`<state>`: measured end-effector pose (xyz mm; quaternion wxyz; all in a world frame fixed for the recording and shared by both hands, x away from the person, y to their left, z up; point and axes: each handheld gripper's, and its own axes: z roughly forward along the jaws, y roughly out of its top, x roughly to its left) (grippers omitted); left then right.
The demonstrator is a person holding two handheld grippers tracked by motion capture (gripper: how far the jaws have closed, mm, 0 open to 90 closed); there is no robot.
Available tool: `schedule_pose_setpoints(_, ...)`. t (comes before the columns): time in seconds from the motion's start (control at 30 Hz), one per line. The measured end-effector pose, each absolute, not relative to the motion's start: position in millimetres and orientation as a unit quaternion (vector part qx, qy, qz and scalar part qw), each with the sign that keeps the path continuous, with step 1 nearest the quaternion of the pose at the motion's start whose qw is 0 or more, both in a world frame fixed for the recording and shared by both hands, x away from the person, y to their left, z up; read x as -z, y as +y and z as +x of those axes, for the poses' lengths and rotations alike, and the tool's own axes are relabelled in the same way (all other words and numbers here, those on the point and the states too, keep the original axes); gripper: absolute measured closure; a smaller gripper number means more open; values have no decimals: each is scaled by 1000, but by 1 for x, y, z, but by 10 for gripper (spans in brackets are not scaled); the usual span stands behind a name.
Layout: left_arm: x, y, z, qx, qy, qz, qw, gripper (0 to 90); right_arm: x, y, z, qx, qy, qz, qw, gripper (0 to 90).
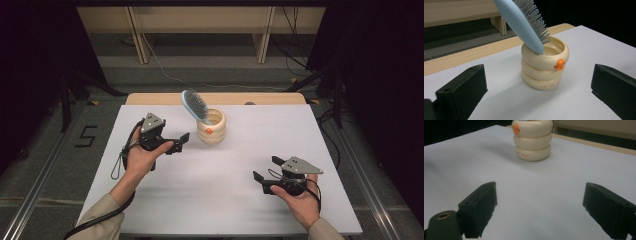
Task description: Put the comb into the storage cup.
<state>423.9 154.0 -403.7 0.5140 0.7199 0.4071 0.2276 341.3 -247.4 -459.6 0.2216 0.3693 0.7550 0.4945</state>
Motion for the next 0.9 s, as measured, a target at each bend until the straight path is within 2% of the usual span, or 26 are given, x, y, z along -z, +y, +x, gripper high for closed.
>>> schedule_pose_setpoints(0.9,424,170,406,-226,407,727,505,0,458,-248,341,-496,753,369,225,130)
